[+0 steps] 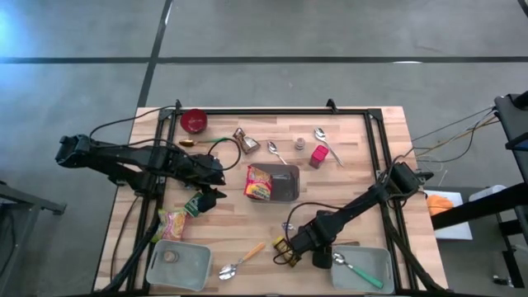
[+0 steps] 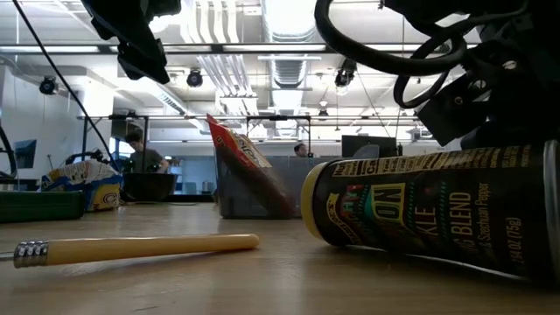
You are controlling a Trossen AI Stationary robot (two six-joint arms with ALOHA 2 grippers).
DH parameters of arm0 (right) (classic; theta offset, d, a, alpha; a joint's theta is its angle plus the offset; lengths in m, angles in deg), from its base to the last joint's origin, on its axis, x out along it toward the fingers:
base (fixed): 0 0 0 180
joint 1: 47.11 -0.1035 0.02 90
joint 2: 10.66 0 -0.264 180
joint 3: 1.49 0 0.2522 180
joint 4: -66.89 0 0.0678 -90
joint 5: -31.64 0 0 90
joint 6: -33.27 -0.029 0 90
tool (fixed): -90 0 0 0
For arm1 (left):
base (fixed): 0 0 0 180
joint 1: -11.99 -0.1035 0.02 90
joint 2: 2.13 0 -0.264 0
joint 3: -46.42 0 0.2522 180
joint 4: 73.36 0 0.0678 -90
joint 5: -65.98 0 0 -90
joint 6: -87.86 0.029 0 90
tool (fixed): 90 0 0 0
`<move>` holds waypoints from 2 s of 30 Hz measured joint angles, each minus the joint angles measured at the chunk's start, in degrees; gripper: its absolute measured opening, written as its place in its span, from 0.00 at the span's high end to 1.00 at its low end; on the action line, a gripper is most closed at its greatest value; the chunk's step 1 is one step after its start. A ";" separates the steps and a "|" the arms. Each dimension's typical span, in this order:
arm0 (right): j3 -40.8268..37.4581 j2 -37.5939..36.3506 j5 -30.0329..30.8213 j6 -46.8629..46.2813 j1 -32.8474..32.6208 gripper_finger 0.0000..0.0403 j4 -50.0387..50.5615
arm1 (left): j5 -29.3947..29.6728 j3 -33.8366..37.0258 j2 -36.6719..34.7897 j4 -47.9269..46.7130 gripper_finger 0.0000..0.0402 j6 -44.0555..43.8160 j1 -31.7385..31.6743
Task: Pick & Place Food Item
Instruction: Put the black spoon into the right grey bin
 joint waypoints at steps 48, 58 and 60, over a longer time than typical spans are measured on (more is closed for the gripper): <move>0.57 -11.04 8.84 1.07 7.75 0.97 -0.03 | 0.46 0.00 0.00 0.00 0.44 1.51 -0.04; 1.72 -19.44 9.83 0.25 14.94 0.97 1.06 | 0.46 0.00 0.00 0.00 0.44 1.50 -0.05; 2.61 -21.22 9.86 0.28 16.40 0.97 1.93 | 0.46 0.00 0.00 -0.01 0.44 1.50 -0.06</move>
